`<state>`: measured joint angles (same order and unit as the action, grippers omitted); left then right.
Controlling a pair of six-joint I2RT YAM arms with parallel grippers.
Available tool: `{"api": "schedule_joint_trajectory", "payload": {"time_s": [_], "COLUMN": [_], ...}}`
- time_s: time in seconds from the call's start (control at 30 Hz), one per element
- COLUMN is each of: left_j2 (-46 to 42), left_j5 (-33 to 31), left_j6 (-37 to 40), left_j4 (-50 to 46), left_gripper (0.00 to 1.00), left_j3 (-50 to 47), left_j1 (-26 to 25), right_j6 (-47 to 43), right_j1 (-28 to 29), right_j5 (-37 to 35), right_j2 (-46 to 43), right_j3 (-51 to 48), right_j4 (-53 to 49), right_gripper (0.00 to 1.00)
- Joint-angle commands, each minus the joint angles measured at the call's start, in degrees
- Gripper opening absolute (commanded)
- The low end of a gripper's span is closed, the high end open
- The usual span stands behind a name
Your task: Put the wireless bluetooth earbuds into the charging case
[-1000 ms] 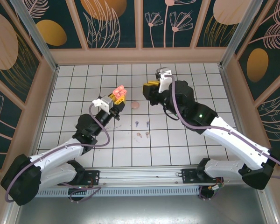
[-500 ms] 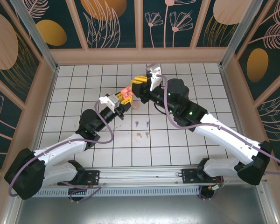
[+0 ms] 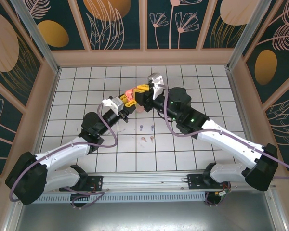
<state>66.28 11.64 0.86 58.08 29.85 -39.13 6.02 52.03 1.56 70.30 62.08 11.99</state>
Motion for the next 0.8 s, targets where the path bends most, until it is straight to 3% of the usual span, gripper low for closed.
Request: {"api": "schedule_joint_trajectory", "payload": {"time_s": [0.0,0.77], "left_j2": [0.3,0.7], "left_j5": [1.4,1.9], "left_j6": [0.2,-1.2], "left_j4": [3.2,3.6], "left_gripper": [0.00,0.00], "left_j3": [2.1,2.9], "left_j1": [-0.4,-0.4], "right_j6": [-0.7,0.6], "right_j1": [-0.9,-2.5], "right_j5": [-0.3,2.6], "right_j2": [-0.8,2.1], "right_j3": [-1.6,-1.5], "right_j4": [5.1,7.3], "right_gripper": [0.25,0.25]}}
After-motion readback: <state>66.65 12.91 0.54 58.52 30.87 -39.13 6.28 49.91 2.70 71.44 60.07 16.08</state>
